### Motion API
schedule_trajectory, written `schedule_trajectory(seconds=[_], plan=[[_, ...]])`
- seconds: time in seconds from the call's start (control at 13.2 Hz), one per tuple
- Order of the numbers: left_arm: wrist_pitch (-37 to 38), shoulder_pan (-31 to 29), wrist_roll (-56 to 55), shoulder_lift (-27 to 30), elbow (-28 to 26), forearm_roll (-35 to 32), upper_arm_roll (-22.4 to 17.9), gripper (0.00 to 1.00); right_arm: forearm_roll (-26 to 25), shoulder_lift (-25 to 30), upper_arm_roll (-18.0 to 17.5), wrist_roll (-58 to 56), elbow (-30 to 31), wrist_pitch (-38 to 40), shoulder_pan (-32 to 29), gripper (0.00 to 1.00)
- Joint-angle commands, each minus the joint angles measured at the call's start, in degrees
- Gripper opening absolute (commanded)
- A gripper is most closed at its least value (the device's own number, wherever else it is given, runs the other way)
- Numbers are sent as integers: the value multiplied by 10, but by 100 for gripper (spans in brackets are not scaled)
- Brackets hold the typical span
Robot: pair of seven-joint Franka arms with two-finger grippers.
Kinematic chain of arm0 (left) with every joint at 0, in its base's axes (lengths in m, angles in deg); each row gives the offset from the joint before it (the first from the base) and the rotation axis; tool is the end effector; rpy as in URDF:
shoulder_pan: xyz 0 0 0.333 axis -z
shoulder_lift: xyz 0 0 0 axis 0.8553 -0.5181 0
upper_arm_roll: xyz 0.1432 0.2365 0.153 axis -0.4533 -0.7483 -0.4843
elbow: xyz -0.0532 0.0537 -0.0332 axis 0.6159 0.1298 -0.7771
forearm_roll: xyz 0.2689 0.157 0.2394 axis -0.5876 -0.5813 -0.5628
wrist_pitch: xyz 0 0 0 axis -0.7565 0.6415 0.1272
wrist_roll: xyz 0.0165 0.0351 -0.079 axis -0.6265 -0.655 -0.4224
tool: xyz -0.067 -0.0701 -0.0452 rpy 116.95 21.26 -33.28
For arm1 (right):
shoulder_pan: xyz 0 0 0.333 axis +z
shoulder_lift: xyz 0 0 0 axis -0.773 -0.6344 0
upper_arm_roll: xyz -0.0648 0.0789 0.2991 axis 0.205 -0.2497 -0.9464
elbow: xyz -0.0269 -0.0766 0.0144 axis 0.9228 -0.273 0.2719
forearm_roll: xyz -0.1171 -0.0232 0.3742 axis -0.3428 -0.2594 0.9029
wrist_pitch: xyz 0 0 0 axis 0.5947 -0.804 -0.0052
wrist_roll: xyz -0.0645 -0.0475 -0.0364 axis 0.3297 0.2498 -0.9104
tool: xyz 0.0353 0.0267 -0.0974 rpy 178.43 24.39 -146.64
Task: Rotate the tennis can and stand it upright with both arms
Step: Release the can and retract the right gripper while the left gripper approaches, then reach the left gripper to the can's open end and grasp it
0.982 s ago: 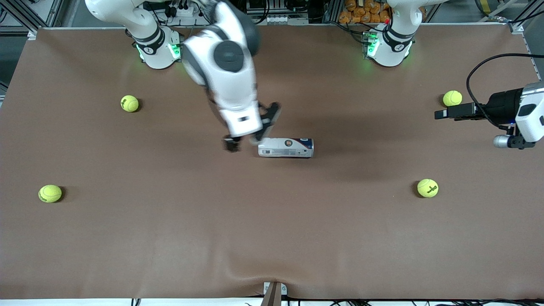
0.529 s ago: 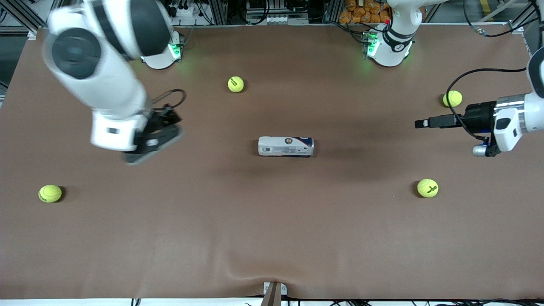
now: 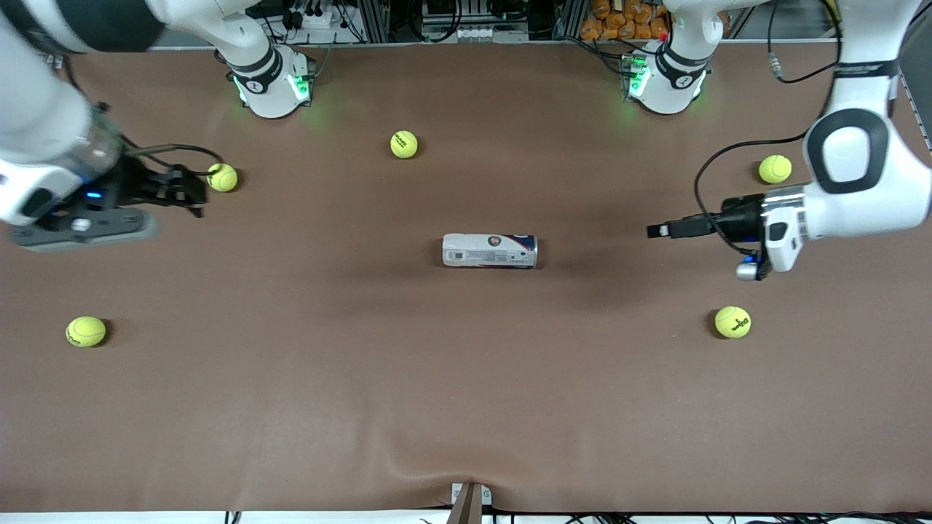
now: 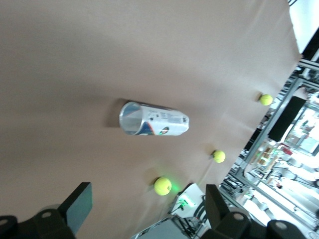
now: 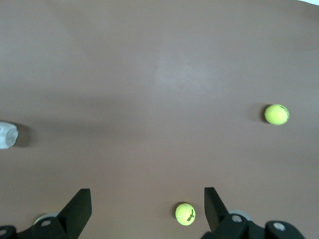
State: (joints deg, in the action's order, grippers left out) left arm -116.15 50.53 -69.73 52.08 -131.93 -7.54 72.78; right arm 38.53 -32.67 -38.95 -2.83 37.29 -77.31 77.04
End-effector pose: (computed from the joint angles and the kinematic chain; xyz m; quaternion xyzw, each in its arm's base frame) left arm 0.5457 -0.0780 0.3586 0.8822 0.1544 -0.1534 0.4176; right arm 0.5917 0.1103 0.6510 0.9959 0.0723 -0.0205 0.0513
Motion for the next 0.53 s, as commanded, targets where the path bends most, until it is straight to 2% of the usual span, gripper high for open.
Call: schedule_trajectory(seconds=[0.0, 0.15, 0.3, 0.45], plan=[[-18, -2, 52, -43, -9, 65, 10, 100, 20, 56, -11, 13, 43, -6, -63, 100], [-29, 4, 115, -83, -7, 107, 14, 100, 52, 105, -28, 8, 105, -24, -118, 100], [-53, 18, 185, -120, -8, 148, 19, 100, 49, 141, -46, 4, 160, -43, -153, 100], [-55, 39, 233, -149, -8, 168, 19, 100, 46, 165, -89, 3, 195, -62, -207, 100]])
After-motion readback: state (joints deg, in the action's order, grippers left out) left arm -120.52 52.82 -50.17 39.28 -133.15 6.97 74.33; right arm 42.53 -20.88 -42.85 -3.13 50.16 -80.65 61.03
